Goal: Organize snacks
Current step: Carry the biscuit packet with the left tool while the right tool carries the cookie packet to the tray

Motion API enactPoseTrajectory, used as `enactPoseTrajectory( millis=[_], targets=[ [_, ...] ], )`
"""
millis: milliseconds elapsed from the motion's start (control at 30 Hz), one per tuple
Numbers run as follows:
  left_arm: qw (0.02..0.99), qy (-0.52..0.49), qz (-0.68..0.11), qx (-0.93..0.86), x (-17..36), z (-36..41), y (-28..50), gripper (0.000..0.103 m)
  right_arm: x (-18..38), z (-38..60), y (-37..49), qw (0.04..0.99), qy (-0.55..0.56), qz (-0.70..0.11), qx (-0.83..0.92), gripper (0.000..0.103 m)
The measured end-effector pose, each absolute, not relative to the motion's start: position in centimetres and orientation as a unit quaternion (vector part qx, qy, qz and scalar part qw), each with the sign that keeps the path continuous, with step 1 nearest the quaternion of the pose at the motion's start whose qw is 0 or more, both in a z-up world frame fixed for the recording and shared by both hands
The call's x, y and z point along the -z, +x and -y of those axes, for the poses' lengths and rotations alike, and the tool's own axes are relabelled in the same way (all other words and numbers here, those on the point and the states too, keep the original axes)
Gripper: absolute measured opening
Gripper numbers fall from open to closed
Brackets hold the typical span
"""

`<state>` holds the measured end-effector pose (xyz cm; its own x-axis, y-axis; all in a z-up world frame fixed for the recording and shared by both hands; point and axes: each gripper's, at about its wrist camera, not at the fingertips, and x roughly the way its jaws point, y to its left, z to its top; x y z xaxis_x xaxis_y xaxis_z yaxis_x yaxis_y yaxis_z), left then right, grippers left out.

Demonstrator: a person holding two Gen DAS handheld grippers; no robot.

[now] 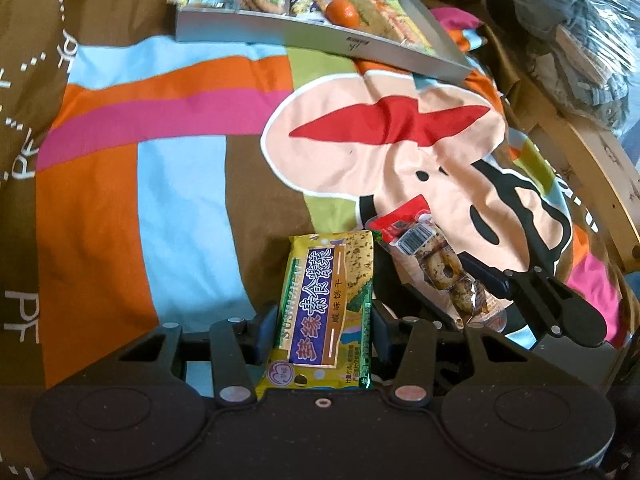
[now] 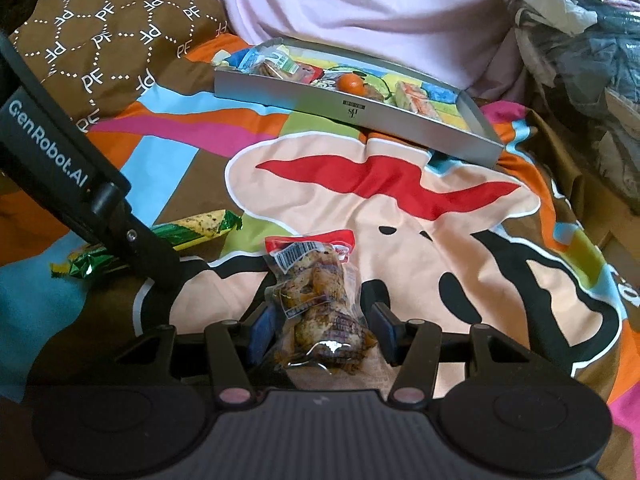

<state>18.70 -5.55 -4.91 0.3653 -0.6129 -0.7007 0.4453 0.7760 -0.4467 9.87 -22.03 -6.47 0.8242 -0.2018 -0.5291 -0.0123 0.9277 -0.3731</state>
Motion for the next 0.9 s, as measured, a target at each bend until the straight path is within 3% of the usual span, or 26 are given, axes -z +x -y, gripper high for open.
enactPoseTrajectory(
  millis=[900],
  targets=[
    [0.869,-0.103,-0.399,0.275,3.1,4.4,18.7,0.049,5.7,21.8,9.4,0.945,-0.217,-0.238,0.058,0.057]
  ],
)
